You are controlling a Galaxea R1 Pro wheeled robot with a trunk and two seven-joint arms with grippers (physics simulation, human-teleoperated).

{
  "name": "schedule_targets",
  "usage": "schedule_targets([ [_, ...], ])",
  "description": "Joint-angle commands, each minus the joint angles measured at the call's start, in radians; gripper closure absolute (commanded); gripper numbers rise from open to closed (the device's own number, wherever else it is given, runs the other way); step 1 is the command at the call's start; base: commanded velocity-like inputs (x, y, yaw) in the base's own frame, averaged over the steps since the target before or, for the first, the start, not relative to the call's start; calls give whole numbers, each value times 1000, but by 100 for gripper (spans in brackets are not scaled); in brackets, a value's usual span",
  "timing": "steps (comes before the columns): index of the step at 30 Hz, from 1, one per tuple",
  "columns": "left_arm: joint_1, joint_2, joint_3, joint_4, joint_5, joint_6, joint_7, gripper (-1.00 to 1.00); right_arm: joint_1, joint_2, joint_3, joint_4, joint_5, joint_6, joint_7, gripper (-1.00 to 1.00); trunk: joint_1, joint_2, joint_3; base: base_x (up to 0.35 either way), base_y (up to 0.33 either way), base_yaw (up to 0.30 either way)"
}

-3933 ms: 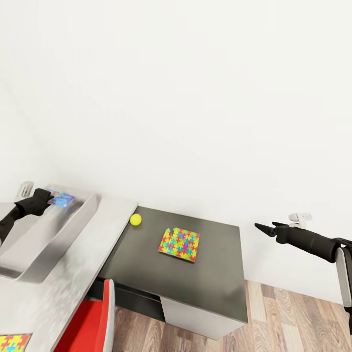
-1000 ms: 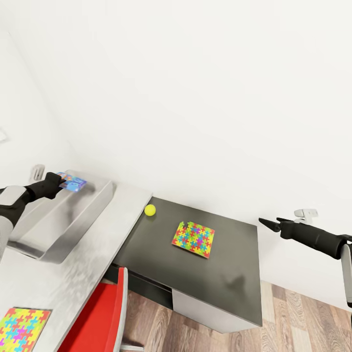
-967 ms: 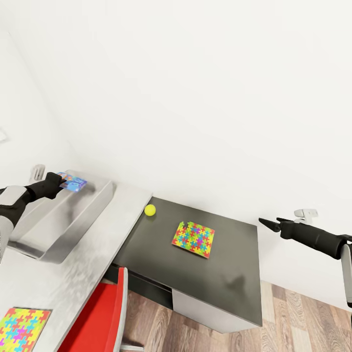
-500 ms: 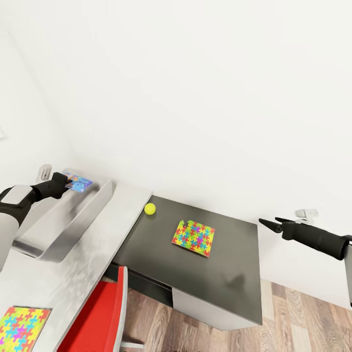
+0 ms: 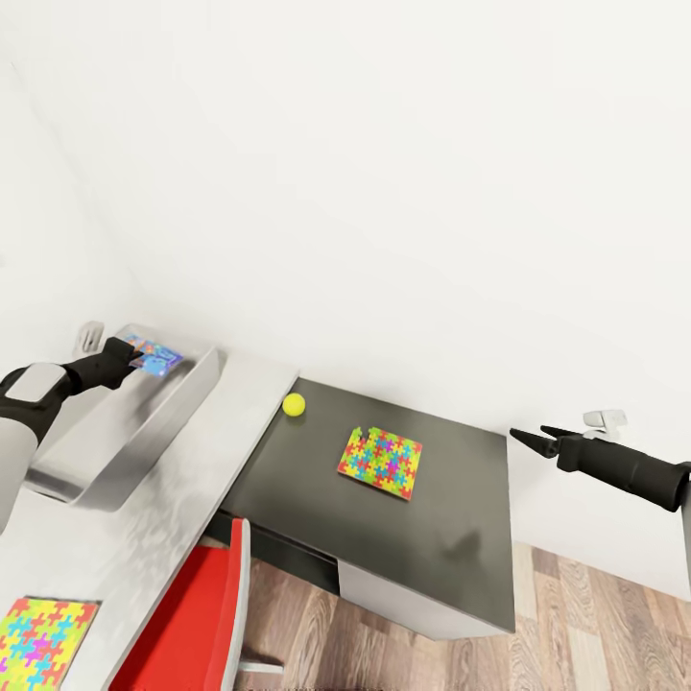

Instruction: Put all the toys in the child's room - the three board games (two on the bed and one on the table), the two jigsaw puzzles on the table, and the tennis ball on the table - inside the toy box on the table in the child's room.

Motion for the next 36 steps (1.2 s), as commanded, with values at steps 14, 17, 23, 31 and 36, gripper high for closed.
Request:
schedule_targets([
  [14, 4, 5, 8, 2, -117, -49, -179, 100, 5, 0, -3, -1, 4, 6, 74, -100, 1, -2, -24, 0, 0, 0],
  [17, 4, 6, 8, 3, -123, -52, -199, 100, 5, -1, -4, -1, 5, 5, 87, -100, 1, -2, -28, 0, 0, 0],
  [23, 5, 1, 8, 21, -157, -55, -212, 100, 5, -3, -25, -1, 4, 4, 118, -100, 1, -2, -38, 0, 0, 0],
  [31, 5, 1, 8, 25, -165, -56, -212, 100, 5, -2, -30, -1, 4, 4, 126, -100, 1, -2, -50, 0, 0, 0],
  [36, 5, 2, 8, 25, -165, -58, -212, 100, 5, -2, -30, -1, 4, 4, 126, -100, 1, -2, -58, 0, 0, 0],
])
